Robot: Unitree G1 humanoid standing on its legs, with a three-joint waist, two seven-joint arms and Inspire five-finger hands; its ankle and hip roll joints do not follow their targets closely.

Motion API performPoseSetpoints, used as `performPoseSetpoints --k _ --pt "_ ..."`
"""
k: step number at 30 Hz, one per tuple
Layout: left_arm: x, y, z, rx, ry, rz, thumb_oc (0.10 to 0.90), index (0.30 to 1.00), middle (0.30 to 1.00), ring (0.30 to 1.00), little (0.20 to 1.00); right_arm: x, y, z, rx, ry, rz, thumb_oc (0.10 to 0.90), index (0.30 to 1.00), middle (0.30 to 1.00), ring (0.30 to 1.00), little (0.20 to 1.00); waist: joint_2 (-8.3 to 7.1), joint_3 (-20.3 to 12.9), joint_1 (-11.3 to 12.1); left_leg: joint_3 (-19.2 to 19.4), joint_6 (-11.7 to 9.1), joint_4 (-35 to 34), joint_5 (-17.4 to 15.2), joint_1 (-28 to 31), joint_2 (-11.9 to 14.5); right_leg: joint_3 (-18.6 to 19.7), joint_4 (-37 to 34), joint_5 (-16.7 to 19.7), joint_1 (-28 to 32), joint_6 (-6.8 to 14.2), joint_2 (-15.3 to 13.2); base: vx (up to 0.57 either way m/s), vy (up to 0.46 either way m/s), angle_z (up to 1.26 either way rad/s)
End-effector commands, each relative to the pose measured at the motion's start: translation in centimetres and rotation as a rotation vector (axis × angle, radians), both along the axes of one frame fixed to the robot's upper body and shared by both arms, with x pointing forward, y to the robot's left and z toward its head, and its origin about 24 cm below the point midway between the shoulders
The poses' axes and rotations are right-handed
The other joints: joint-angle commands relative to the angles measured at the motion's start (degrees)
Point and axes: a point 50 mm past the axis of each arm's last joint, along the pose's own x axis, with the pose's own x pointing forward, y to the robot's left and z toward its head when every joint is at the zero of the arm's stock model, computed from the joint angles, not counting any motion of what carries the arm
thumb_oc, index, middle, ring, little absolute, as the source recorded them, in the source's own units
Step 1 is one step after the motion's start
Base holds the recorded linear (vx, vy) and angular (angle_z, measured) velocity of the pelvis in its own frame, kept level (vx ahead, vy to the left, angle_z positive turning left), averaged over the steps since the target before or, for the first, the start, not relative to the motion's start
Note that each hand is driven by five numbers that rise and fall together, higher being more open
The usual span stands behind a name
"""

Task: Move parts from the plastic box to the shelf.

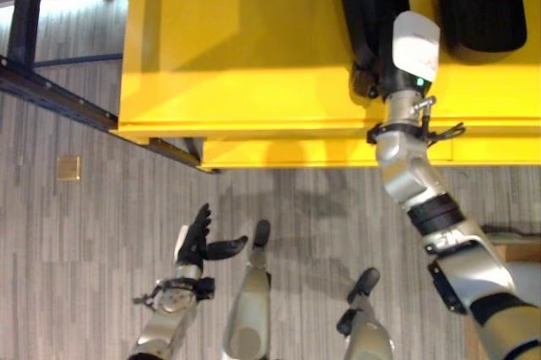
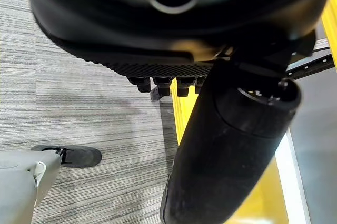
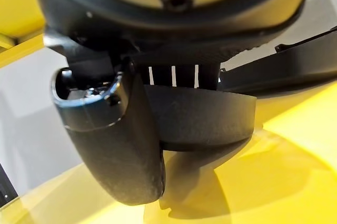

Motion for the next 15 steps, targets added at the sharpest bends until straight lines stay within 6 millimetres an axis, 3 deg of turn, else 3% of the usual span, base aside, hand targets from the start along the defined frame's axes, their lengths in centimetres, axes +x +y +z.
performPoseSetpoints --k 1,15 --pt "0.7 -0.4 2.3 0.016 -0.141 -0.024 0.900 1.000 1.000 1.000 1.000 -1.4 0.1 5.6 0.012 -0.271 0.023 0.400 0.300 0.300 0.300 0.300 2.05 -1.32 0.37 4.32 6.32 -2.67 -2.43 5.17 -3.04 2.76 9.33 -0.98 -1.91 0.59 -1.77 0.00 0.000 0.00" --pt "0.7 -0.2 2.5 0.028 -0.144 -0.020 0.900 1.000 1.000 1.000 1.000 -2.1 2.7 6.0 -0.069 -0.277 0.133 0.400 0.300 0.300 0.300 0.300 1.77 -1.55 1.05 3.84 6.36 -2.93 -2.38 5.11 -3.38 2.14 9.02 -0.62 -1.39 0.79 -1.97 0.00 0.000 0.00"
